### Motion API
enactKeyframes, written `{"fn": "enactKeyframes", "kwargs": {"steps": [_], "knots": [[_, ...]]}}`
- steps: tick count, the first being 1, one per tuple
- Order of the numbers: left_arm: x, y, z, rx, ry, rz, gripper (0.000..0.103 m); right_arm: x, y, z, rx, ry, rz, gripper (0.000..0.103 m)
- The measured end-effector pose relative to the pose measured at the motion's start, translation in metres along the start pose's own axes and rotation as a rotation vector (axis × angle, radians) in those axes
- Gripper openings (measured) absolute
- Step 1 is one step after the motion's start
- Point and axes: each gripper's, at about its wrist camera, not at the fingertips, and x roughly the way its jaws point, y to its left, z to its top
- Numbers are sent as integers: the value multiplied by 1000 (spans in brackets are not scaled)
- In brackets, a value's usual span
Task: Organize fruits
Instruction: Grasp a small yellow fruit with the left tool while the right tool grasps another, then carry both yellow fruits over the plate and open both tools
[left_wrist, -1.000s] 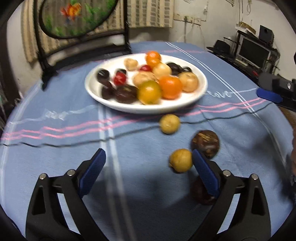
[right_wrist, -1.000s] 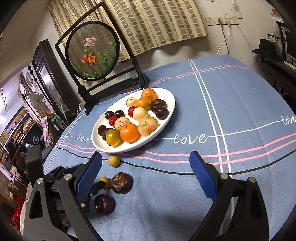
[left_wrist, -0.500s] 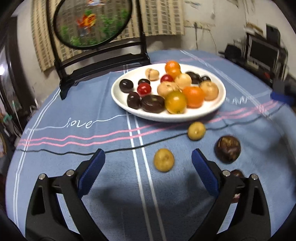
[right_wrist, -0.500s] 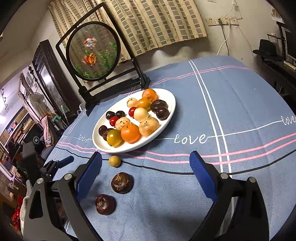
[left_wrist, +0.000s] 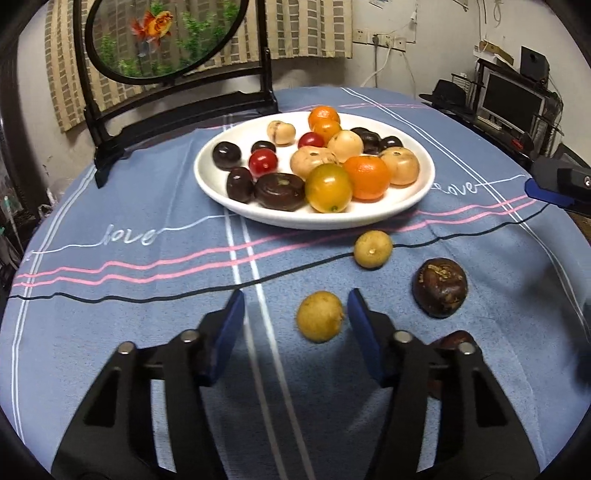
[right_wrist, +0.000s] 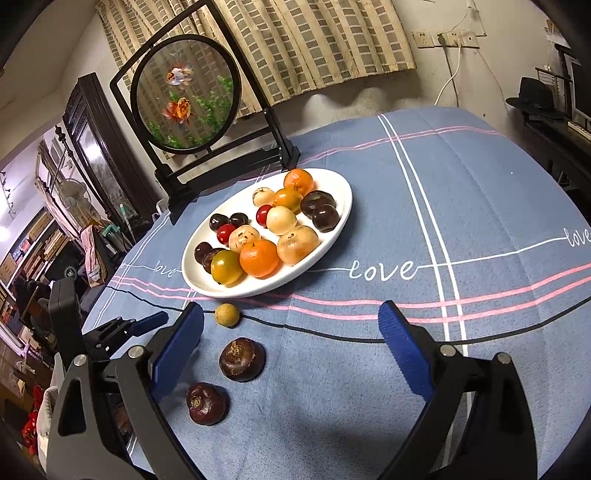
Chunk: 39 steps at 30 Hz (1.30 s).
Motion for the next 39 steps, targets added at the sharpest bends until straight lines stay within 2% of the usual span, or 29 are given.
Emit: {"fn": "enactKeyframes", "kwargs": {"steps": [1, 3, 8, 10, 13, 17, 19, 23, 25, 27, 28, 30, 31, 34, 36, 39], "knots": [[2, -1, 0, 1, 12, -14, 44, 0, 0, 0, 0, 1, 0, 95], [4, -2, -1, 4, 25, -27, 39, 1, 0, 0, 0, 5, -1, 95], [7, -2, -2, -1, 38, -51, 34, 2, 0, -1, -1, 11, -3, 95], [8, -2, -2, -6, 46, -65, 27, 2, 0, -1, -3, 14, -4, 95], [7, -3, -3, -7, 42, -56, 27, 5, 1, -2, -9, 22, -7, 95], [0, 3, 0, -25, 9, -5, 26, 9, 6, -5, -39, 35, -3, 95], [-4, 9, 1, -44, -8, 28, 26, 13, 15, -10, -87, 41, 3, 95], [-5, 21, 4, -91, -14, 34, 26, 33, 38, -19, -182, 87, -17, 95], [-4, 25, 4, -104, -12, 32, 26, 46, 55, -20, -244, 113, -36, 89], [-4, 27, 4, -112, -10, 34, 26, 57, 68, -18, -288, 132, -45, 78], [-2, 28, 4, -118, -7, 35, 26, 64, 74, -17, -309, 146, -52, 76], [0, 30, 4, -127, -2, 34, 26, 83, 86, -17, -356, 189, -63, 63], [1, 31, 4, -132, 1, 34, 26, 92, 90, -18, -376, 210, -72, 61], [3, 32, 4, -137, 8, 30, 26, 107, 94, -18, -386, 235, -70, 56], [4, 32, 4, -138, 12, 29, 26, 115, 96, -17, -387, 243, -62, 43], [8, 33, 4, -140, 24, 30, 26, 122, 96, -14, -379, 257, -43, 33]]}}
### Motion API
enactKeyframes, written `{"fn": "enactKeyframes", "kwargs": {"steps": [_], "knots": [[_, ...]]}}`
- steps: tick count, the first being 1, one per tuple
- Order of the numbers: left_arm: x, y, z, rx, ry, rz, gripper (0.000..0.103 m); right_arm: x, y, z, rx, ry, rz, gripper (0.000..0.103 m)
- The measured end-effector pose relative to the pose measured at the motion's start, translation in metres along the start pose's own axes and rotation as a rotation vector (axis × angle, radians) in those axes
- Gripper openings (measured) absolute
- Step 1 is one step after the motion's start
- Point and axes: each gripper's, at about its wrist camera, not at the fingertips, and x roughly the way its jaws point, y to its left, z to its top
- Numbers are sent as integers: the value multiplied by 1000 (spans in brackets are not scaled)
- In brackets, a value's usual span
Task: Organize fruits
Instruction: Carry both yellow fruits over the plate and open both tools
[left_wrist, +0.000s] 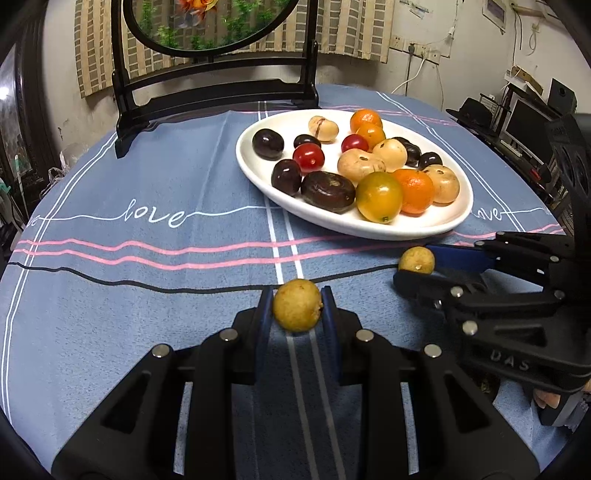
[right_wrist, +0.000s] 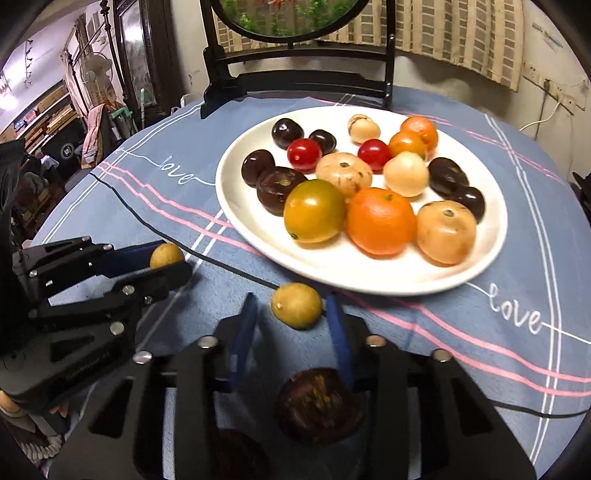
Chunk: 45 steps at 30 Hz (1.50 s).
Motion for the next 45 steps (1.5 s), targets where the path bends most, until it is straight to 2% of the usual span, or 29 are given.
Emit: {"fn": "enactKeyframes", "kwargs": {"steps": [2, 9, 22, 28, 33, 38, 45], "knots": [[1, 0, 0, 2, 5, 2, 26, 4, -2, 0, 11, 5, 8, 29], [1, -1, -1, 5, 7, 4, 26, 1, -5, -2, 28, -5, 36, 28], [-9, -6, -1, 29, -31, 23, 26, -36, -7, -18, 54, -77, 61, 28], [-26, -15, 2, 53, -95, 54, 26, -71, -16, -36, 95, -146, 65, 28], [-48, -25, 16, 78, -168, 76, 26, -106, -26, -45, 112, -227, 48, 28], [-50, -38, 39, 123, -190, 94, 26, -126, -48, -28, 139, -283, 22, 28], [-31, -46, 72, 129, -194, 93, 26, -125, -70, 6, 164, -318, 9, 28]]}}
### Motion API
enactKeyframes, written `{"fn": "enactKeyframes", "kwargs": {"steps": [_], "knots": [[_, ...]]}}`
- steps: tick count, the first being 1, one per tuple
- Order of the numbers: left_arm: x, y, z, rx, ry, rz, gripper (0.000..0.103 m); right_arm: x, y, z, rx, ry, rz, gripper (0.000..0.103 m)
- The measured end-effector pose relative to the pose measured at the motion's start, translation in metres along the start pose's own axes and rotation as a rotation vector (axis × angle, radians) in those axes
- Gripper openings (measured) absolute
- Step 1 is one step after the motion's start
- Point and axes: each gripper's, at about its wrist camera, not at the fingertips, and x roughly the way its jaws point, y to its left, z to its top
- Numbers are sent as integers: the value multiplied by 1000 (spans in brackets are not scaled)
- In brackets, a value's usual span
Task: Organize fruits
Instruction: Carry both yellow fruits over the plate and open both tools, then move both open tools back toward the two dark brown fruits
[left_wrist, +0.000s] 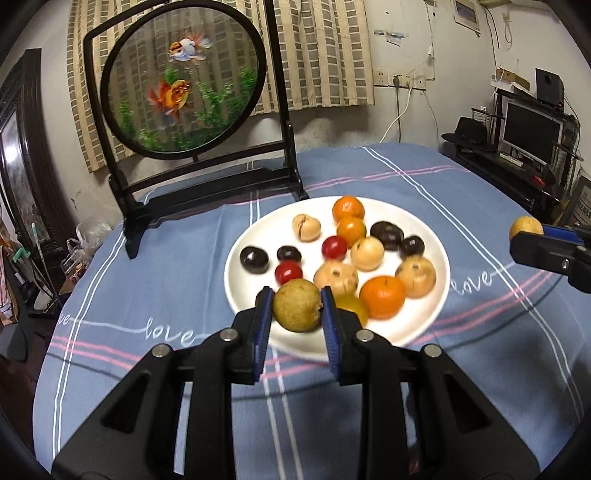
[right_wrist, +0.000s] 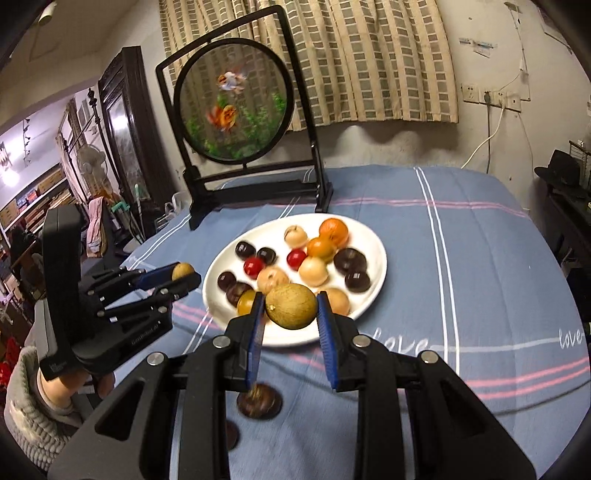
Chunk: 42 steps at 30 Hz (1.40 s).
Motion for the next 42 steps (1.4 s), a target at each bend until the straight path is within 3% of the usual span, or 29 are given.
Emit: {"fn": "enactKeyframes", "kwargs": {"steps": [10, 17, 18, 19, 20, 21, 22, 26, 28, 32, 33, 36, 38, 42], "knots": [[74, 6, 25, -72, 69, -63, 26, 82, -14, 23, 41, 72, -3, 28], [98, 17, 29, -116, 96, -94, 26, 119, -15, 26, 27, 118, -1, 28], [100, 19, 29, -124, 96, -93, 28, 124, -14, 26, 16, 140, 5, 28], [102, 21, 29, -131, 95, -92, 41, 127, -13, 26, 11, 153, 4, 30], [103, 22, 29, -134, 95, -92, 52, 130, -13, 25, 7, 162, 1, 47], [102, 23, 28, -137, 89, -92, 68, 129, -13, 25, 3, 156, -2, 70], [101, 24, 27, -134, 80, -81, 71, 124, -13, 25, 1, 127, -15, 75], [90, 29, 30, -136, 70, -77, 72, 98, -17, 35, 5, 42, -26, 77], [79, 33, 32, -150, 54, -72, 78, 77, -19, 42, 29, -12, -16, 77], [49, 39, 26, -163, 22, -57, 83, 30, -13, 49, 40, -104, -1, 94], [43, 39, 23, -164, 25, -62, 83, 21, -10, 47, 39, -120, 4, 95], [22, 33, 6, -156, 32, -90, 84, 3, -4, 40, 35, -120, 19, 95], [7, 25, -13, -138, 49, -106, 94, -8, -1, 32, 32, -118, 12, 95], [-32, 0, -57, -51, 53, -163, 95, -27, -8, 2, 72, -123, 7, 100]]}}
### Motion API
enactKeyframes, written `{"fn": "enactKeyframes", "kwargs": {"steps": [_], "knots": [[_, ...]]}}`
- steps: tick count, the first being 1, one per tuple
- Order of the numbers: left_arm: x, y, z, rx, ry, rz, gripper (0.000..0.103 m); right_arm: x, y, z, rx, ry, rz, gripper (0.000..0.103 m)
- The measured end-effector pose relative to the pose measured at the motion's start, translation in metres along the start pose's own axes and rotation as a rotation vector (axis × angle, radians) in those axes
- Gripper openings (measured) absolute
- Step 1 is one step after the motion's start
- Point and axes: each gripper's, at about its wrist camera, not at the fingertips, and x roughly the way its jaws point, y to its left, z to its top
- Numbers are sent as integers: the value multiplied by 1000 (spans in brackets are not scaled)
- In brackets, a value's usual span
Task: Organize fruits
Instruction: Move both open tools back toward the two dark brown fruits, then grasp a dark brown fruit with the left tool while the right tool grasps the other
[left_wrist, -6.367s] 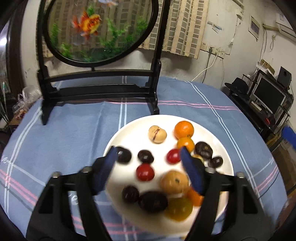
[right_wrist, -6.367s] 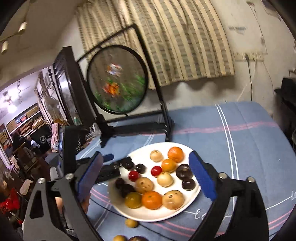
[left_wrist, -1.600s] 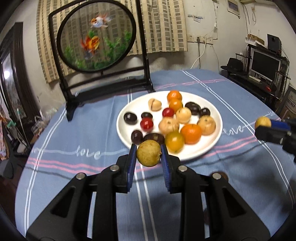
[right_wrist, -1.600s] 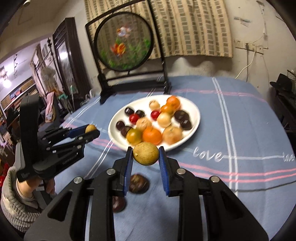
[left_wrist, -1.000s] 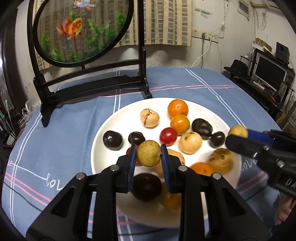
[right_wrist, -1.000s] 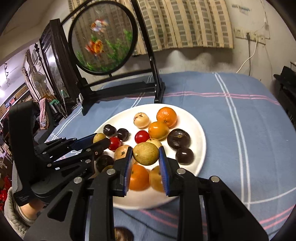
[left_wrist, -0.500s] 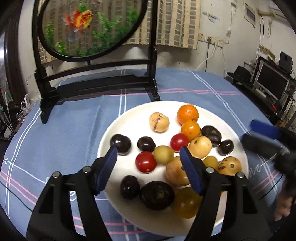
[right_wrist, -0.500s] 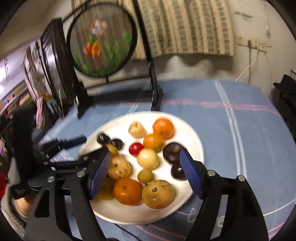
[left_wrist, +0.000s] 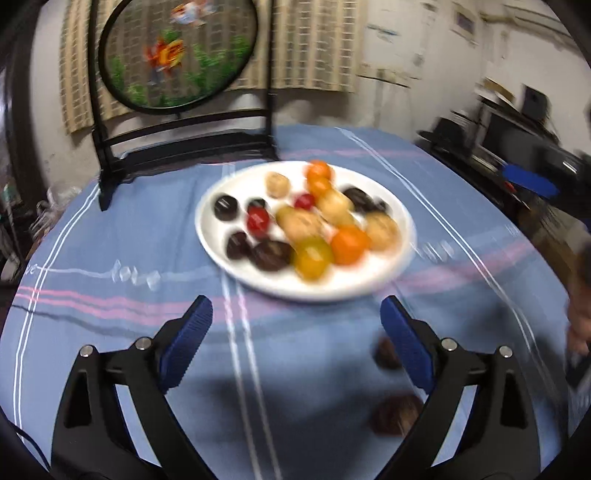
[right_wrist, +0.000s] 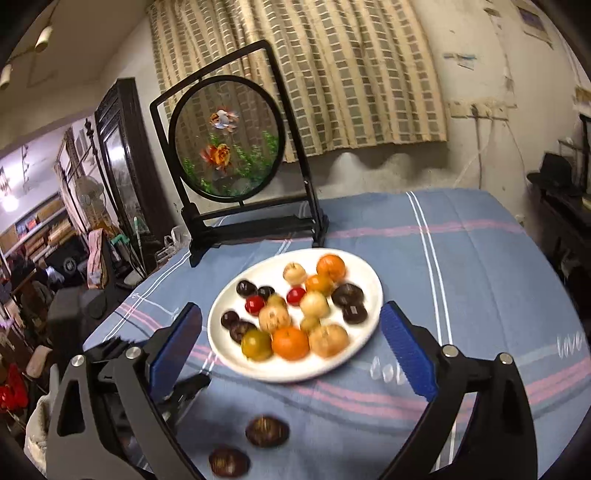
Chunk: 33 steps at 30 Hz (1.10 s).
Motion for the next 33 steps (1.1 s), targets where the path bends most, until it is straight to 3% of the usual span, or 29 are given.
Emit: {"fn": "enactKeyframes", "kwargs": {"steps": [4, 10, 22, 24, 28, 33], "knots": [[-11, -26, -36, 77, 22, 7, 96, -12, -26, -39, 94, 50, -13, 100], [-7, -51, -50, 165, 45, 42, 96, -16, -40, -44, 182, 55, -14, 100], [19, -49, -53, 143, 156, 6, 97, -7, -40, -48, 187, 103, -21, 100], [21, -44, -52, 135, 154, 43, 97, -6, -40, -50, 184, 107, -26, 100], [22, -17, -48, 104, 130, 241, 97, -4, -40, -51, 182, 117, -28, 100], [21, 23, -45, -36, 146, 227, 97, 1, -31, -54, 136, 132, -24, 100]]}}
